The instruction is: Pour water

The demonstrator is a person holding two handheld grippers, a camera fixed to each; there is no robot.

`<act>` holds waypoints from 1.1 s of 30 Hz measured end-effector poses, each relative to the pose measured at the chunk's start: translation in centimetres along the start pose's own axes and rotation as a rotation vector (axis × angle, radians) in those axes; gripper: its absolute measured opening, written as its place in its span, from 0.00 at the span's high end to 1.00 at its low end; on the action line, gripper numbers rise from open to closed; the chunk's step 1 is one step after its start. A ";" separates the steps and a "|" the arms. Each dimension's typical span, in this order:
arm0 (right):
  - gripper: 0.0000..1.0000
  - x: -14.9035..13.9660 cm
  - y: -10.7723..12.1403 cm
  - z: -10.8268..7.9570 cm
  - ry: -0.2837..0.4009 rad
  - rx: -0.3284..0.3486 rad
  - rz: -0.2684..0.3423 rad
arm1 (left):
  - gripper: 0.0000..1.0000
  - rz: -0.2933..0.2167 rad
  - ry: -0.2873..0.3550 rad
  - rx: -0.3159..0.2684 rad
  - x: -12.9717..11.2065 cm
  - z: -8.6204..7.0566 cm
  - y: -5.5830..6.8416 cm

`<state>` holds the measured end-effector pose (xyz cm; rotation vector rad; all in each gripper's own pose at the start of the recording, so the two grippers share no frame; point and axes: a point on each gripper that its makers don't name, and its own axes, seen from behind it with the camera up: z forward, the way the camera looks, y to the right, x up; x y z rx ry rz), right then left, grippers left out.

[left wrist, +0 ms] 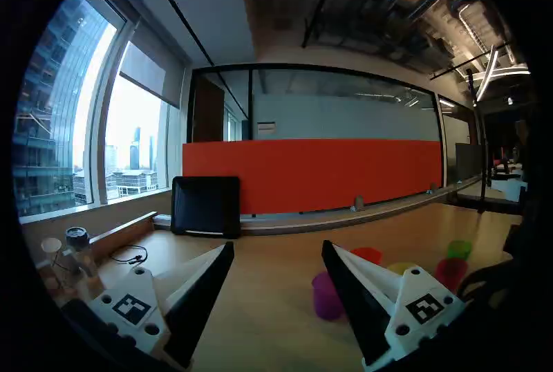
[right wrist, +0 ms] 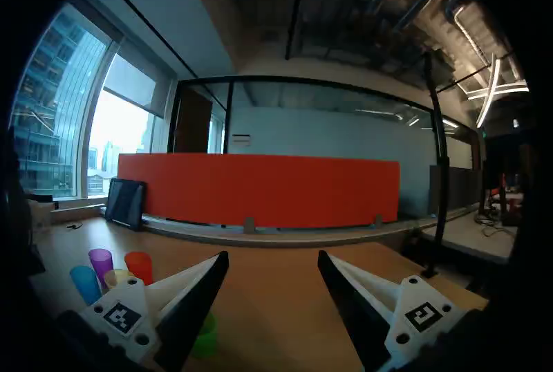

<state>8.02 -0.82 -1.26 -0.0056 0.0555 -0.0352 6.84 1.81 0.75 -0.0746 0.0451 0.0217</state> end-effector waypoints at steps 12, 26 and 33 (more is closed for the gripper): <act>0.00 -0.5 -0.6 -0.6 -0.006 0.001 0.001 | 0.06 -0.010 0.048 0.039 0.0 -0.2 -0.4; 0.00 -1.6 -0.3 -1.5 -0.049 -0.022 -0.006 | 0.06 -0.014 0.027 0.056 -3.2 -1.0 -0.4; 0.00 -1.7 -0.8 -1.5 -0.054 -0.018 -0.010 | 0.06 -0.026 0.021 0.057 -4.3 -1.5 -0.6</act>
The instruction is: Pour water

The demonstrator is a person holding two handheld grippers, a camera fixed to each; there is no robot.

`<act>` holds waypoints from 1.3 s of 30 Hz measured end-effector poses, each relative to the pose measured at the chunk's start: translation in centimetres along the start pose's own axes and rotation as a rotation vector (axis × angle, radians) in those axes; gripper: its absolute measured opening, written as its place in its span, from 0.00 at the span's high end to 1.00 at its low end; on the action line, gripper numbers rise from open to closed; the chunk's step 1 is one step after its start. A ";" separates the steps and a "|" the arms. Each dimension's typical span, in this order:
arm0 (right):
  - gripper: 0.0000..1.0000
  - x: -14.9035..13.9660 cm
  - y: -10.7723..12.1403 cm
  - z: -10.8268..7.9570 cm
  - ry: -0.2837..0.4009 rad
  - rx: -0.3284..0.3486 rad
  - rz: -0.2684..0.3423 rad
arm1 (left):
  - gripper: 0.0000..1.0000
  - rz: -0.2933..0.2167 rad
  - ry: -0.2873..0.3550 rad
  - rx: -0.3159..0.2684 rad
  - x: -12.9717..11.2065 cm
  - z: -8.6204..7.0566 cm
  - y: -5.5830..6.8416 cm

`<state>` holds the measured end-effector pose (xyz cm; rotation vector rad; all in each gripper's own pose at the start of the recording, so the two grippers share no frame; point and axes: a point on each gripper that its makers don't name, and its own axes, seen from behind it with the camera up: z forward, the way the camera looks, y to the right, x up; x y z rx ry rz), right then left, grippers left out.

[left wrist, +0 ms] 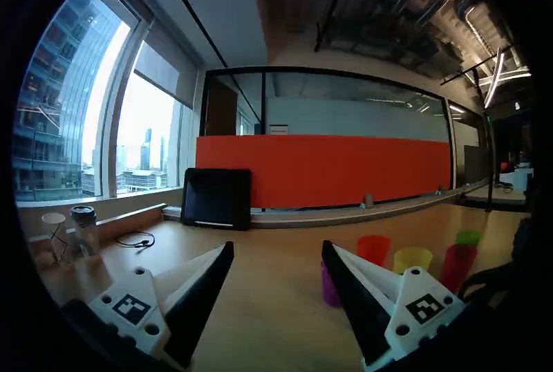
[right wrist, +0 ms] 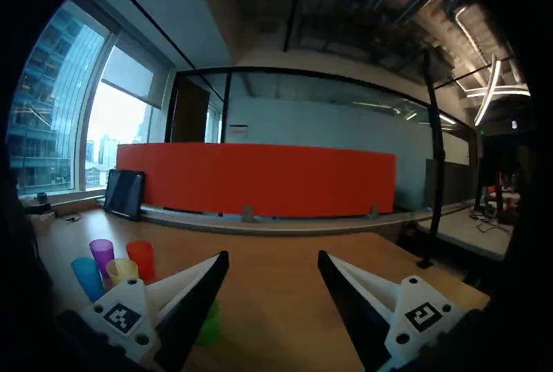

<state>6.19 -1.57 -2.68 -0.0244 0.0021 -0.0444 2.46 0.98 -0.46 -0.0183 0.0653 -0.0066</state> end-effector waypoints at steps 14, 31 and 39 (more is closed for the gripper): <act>0.00 0.2 -1.1 0.5 -0.006 0.018 -0.016 | 0.06 -0.022 -0.016 -0.003 -1.1 -0.4 -0.4; 0.00 0.5 -1.0 0.4 -0.007 0.014 -0.024 | 0.06 0.004 -0.062 -0.007 -2.3 0.0 -0.4; 0.00 0.5 -1.3 0.4 -0.005 0.024 -0.026 | 0.06 0.006 -0.064 -0.008 -2.4 0.0 -0.4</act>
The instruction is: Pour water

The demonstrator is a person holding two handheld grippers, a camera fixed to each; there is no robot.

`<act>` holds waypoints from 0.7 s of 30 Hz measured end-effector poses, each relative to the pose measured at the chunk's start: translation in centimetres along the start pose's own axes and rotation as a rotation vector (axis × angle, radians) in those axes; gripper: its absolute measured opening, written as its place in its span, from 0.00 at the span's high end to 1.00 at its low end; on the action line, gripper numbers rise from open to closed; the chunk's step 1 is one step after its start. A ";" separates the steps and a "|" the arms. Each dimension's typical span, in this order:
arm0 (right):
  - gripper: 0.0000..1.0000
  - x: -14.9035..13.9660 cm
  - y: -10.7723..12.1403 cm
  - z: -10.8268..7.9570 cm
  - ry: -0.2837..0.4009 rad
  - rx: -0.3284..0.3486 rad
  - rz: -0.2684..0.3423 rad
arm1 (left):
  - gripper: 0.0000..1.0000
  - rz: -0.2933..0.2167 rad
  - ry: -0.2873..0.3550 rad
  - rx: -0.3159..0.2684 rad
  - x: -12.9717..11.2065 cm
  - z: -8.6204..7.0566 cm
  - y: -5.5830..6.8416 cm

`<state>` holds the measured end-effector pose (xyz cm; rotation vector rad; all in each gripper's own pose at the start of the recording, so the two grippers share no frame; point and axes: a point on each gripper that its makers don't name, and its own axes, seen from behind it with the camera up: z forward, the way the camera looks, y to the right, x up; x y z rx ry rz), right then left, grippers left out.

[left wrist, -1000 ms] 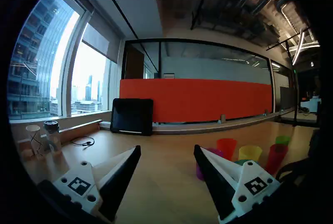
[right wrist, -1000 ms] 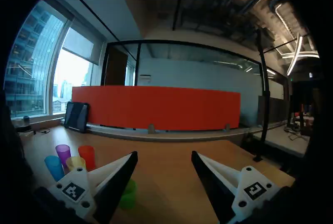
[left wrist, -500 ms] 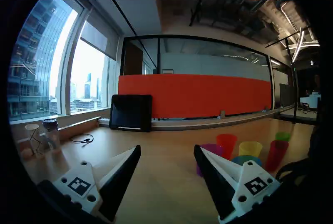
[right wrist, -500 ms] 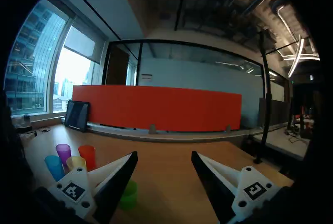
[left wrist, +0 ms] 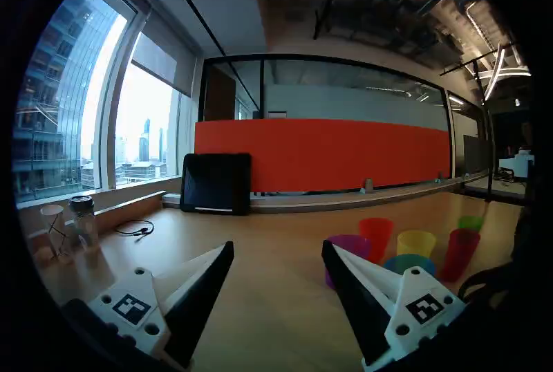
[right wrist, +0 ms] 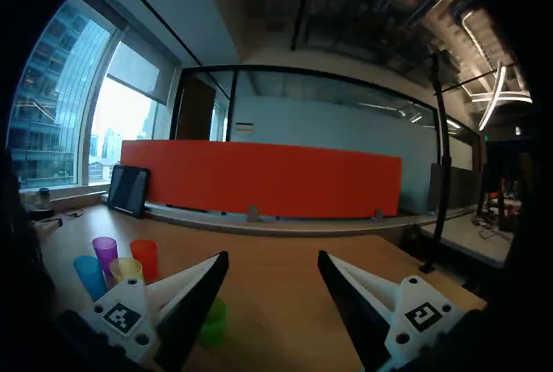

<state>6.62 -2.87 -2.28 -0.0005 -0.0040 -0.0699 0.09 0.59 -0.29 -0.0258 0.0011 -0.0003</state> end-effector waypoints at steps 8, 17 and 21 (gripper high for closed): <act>0.00 -0.5 -0.2 0.0 0.003 0.015 0.001 | 0.04 0.000 -0.001 0.000 -0.1 0.0 0.0; 0.00 -1.4 0.0 0.4 0.011 0.026 0.016 | 0.04 0.000 -0.001 0.000 -0.1 0.0 0.0; 0.00 -1.9 0.0 0.6 0.021 0.031 0.018 | 0.04 0.000 -0.001 0.000 -0.1 0.0 0.0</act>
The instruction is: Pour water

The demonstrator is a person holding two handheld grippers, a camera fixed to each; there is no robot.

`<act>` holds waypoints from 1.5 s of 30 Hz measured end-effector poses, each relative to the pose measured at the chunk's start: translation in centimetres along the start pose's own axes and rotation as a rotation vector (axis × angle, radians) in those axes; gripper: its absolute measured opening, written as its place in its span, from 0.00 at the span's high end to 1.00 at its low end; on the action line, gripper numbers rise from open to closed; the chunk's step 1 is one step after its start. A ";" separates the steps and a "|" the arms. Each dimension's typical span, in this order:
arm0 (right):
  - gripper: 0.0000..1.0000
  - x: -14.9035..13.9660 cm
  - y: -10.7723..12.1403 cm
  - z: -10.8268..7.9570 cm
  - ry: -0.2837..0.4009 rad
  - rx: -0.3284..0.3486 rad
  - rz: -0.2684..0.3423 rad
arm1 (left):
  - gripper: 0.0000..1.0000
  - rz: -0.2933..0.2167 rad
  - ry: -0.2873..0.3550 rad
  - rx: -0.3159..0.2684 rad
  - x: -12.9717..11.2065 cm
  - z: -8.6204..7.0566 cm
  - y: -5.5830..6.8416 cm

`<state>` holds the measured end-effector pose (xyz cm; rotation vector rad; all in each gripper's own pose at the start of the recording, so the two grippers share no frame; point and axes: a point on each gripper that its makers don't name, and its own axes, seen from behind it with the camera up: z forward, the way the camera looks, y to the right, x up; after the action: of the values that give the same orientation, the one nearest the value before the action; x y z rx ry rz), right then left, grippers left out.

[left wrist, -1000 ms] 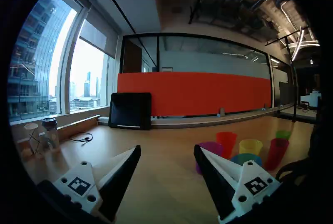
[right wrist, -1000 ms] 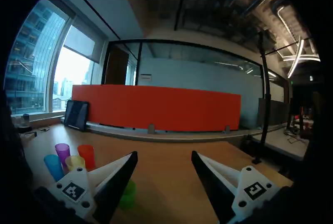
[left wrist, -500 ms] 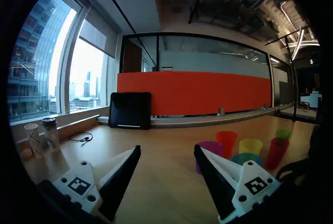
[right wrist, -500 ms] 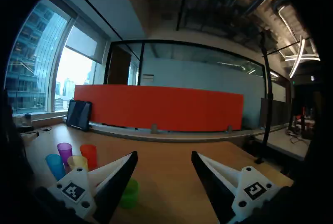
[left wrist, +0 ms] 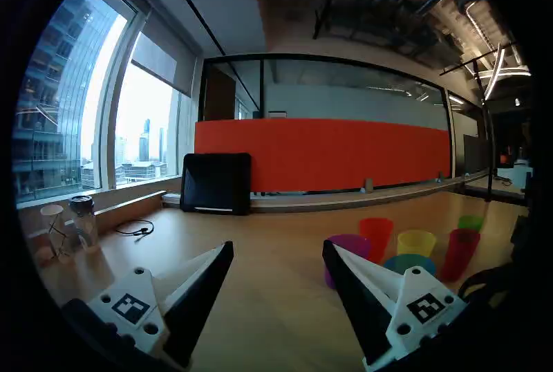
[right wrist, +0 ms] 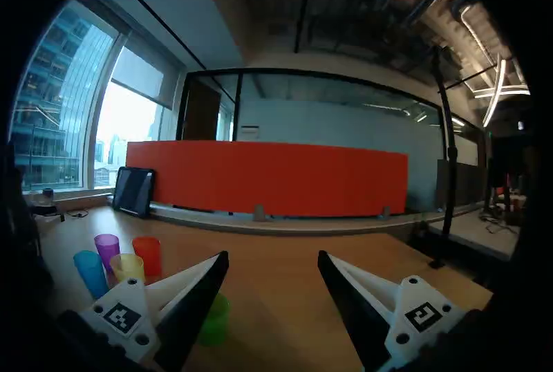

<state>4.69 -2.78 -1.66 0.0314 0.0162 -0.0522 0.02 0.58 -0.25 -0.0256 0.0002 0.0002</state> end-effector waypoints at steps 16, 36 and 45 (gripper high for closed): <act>0.00 -1.8 0.8 0.9 0.044 -0.021 0.027 | 0.04 0.000 0.000 0.000 0.0 0.0 0.0; 0.00 -3.9 2.2 1.4 0.009 -0.021 0.053 | 0.04 0.000 0.000 0.000 0.0 0.0 -0.1; 0.00 -4.7 2.2 1.5 -0.012 -0.027 0.050 | 0.04 0.000 0.000 0.000 0.0 0.0 0.0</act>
<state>0.09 -0.37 0.02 0.0048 0.0041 -0.0019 0.02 0.54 -0.25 -0.0256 0.0004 0.0002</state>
